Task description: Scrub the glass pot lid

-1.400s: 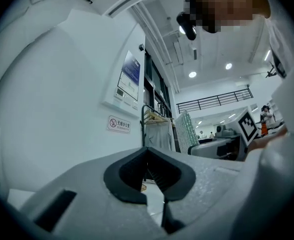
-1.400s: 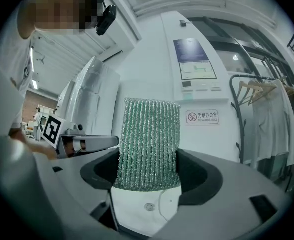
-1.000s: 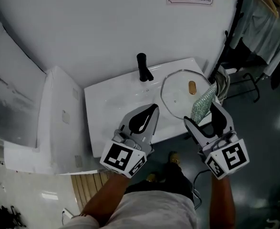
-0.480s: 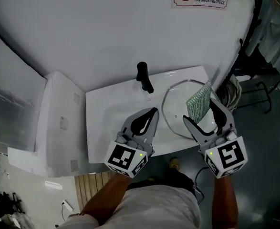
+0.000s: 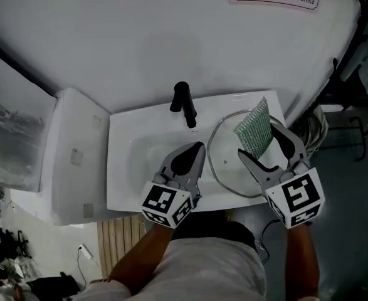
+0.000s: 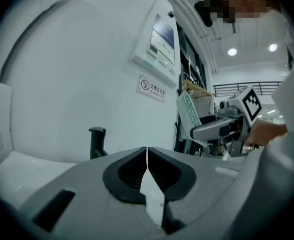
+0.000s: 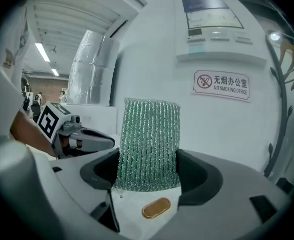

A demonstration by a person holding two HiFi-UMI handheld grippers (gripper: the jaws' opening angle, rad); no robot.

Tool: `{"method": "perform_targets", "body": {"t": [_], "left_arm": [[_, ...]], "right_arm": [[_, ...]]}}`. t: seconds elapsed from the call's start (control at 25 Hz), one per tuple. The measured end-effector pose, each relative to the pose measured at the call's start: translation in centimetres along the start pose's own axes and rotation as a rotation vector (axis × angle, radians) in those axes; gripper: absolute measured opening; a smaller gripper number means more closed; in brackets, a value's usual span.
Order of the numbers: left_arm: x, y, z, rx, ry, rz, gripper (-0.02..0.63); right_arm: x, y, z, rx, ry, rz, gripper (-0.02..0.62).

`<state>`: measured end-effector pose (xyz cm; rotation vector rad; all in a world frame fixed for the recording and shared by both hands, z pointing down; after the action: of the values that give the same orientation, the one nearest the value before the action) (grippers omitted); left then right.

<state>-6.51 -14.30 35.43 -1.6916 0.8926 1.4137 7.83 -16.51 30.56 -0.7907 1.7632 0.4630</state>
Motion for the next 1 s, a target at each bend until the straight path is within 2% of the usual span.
{"method": "perform_targets", "body": {"t": [0.24, 0.44, 0.6, 1.0], "left_arm": [[-2.4, 1.0, -1.4, -0.014, 0.066, 0.074, 0.018], [-4.6, 1.5, -2.3, -0.039, 0.137, 0.151, 0.025], [-6.6, 1.4, -2.8, -0.072, 0.195, 0.22, 0.109], [-11.2, 0.1, -3.4, -0.162, 0.349, 0.328, 0.218]], "right_arm": [[-0.6, -0.8, -2.5, -0.001, 0.131, 0.047, 0.347], [-1.4, -0.6, -4.8, -0.011, 0.314, 0.168, 0.347], [-2.3, -0.3, -6.5, 0.008, 0.477, 0.267, 0.347], [-5.9, 0.3, -9.8, 0.066, 0.861, 0.5, 0.347]]}}
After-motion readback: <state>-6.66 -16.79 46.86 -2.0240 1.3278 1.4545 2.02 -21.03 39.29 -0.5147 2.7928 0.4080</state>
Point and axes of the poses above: the fingertips, and each gripper's own axes: z backward along the fingers, y to its left, x out of its top, the point moved 3 cm from there along z, backward along the fingers, and after that the axes turned 15 degrees about -z, right-handed, at the moved point
